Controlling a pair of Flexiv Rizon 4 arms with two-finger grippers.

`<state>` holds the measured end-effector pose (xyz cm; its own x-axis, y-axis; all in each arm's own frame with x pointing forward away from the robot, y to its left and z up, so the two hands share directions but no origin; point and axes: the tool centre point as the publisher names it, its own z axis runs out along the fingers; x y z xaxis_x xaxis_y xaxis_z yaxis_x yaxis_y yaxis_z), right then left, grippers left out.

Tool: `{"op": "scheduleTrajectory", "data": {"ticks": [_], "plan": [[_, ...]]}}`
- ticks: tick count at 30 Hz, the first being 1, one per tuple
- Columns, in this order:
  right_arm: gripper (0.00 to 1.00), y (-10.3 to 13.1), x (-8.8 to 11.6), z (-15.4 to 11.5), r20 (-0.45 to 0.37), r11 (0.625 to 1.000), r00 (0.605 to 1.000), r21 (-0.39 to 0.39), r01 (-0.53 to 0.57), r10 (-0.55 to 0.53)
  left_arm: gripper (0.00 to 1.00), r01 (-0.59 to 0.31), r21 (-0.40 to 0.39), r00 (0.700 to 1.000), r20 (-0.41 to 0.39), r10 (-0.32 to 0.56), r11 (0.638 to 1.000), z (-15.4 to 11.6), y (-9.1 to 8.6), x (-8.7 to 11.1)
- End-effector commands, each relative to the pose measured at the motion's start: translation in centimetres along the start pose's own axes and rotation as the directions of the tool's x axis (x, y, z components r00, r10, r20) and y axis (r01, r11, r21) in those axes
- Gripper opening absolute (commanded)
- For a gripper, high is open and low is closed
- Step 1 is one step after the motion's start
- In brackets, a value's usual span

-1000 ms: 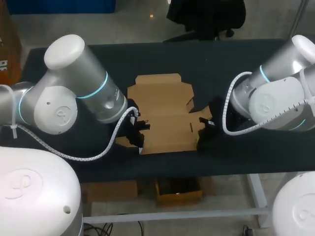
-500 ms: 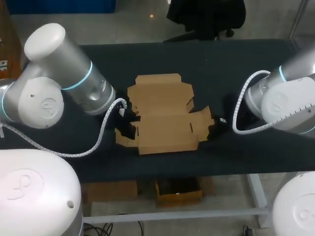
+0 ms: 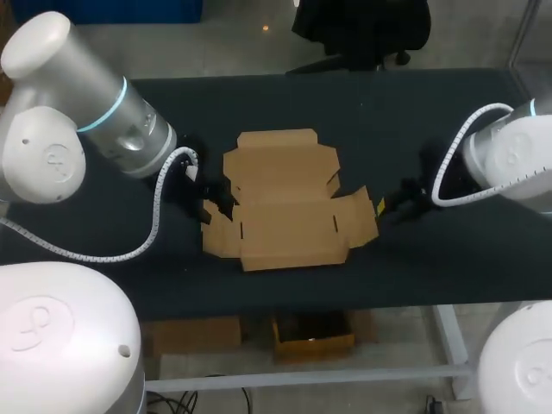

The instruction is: Assemble the packaging by folding the flat box into shape, placing the metal phone stand inside, and closing the box properly

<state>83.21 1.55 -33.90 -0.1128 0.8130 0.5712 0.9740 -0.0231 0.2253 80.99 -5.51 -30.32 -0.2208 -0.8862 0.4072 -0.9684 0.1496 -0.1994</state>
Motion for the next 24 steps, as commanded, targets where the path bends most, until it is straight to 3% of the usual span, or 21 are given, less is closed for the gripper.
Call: {"op": "scheduleTrajectory", "data": {"ticks": [1, 17, 24], "plan": [[1.00, 1.5, -0.6, -0.8, -0.129, 1.000, 0.992, 0.021, 0.002, 0.001, 1.00, 0.000, -0.012, 1.000, -0.004, 0.000, 1.000, -0.6, -1.1, -0.1], [1.00, 6.8, -0.8, -1.4, -0.195, 0.999, 0.980, 0.020, 0.037, -0.032, 1.00, -0.003, 0.000, 1.000, -0.019, 0.003, 1.000, -2.9, -5.9, -0.7], [1.00, 6.8, -0.8, -1.4, -0.195, 0.999, 0.980, 0.020, 0.037, -0.032, 1.00, -0.003, 0.000, 1.000, -0.019, 0.003, 1.000, -2.9, -5.9, -0.7]]}}
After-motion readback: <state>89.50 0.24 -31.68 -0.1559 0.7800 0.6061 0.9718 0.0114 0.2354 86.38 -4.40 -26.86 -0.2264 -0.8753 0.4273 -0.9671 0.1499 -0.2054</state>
